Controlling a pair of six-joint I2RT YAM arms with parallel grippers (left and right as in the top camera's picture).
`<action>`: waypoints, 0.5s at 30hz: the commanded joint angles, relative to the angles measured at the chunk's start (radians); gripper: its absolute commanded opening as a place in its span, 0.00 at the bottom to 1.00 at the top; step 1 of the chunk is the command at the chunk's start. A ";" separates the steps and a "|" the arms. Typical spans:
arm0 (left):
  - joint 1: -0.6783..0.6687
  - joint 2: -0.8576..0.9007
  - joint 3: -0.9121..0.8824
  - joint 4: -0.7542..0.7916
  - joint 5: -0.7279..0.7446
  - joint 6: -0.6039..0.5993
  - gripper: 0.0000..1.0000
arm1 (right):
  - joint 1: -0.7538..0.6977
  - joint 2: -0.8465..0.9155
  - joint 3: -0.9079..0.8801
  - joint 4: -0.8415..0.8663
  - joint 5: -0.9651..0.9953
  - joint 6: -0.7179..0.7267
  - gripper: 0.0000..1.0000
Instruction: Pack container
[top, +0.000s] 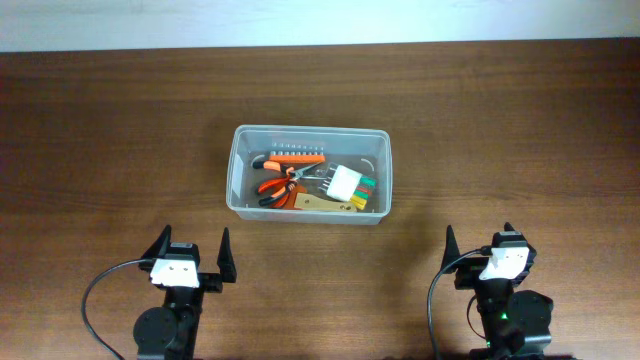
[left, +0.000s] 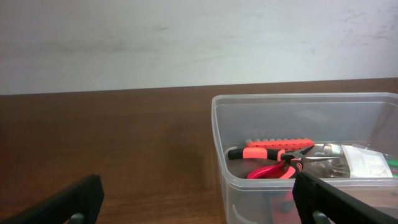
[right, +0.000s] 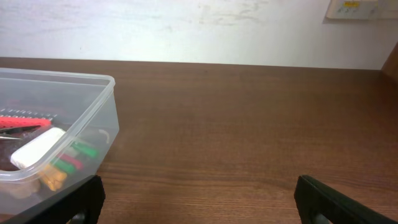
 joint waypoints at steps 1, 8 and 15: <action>-0.003 -0.009 -0.007 0.001 0.011 -0.020 0.99 | 0.001 -0.010 -0.005 -0.008 0.012 0.011 0.98; -0.003 -0.009 -0.007 0.001 0.011 -0.020 0.99 | 0.001 -0.010 -0.005 -0.008 0.012 0.011 0.98; -0.003 -0.009 -0.007 0.000 0.001 -0.042 0.99 | 0.001 -0.010 -0.005 -0.008 0.012 0.011 0.99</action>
